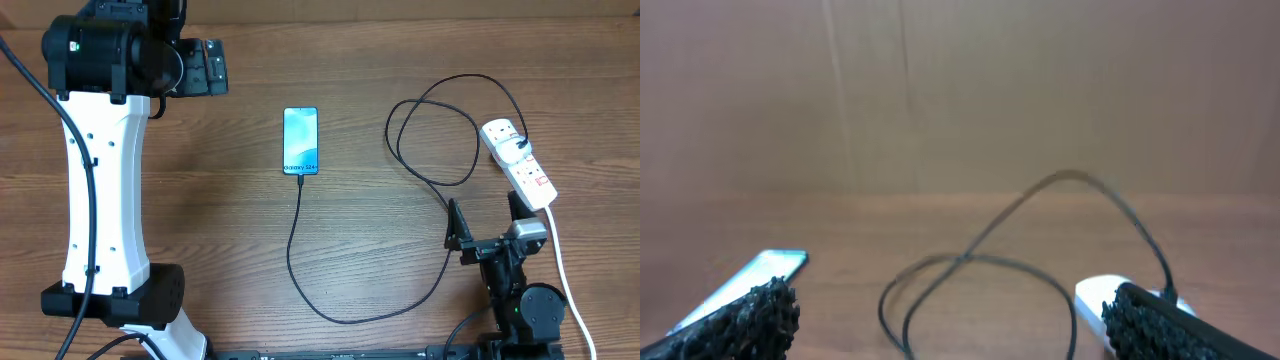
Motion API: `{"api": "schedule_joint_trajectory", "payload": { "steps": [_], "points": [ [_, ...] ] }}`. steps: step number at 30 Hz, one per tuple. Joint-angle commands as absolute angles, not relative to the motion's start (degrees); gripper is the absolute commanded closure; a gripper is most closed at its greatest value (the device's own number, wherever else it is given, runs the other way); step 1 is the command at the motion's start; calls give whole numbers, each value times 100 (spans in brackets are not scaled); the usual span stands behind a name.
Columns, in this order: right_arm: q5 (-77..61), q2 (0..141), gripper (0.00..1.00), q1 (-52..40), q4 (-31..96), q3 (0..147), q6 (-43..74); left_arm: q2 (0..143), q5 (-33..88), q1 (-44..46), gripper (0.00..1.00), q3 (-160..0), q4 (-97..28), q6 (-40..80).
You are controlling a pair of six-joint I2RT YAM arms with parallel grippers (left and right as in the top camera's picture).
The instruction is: Plug charger to phone and switch on socket
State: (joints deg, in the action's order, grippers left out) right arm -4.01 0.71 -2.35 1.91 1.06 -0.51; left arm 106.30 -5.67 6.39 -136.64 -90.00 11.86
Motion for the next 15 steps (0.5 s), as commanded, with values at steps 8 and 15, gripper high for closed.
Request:
{"api": "schedule_joint_trajectory", "payload": {
  "steps": [8,15],
  "points": [
    [-132,14,0,-266,489,47,-200,10565,-613,676,1,-13703,-8973,1243],
    [-134,14,0,-266,482,47,-180,10565,-613,676,0,-13703,-8973,1243]
  ]
}}
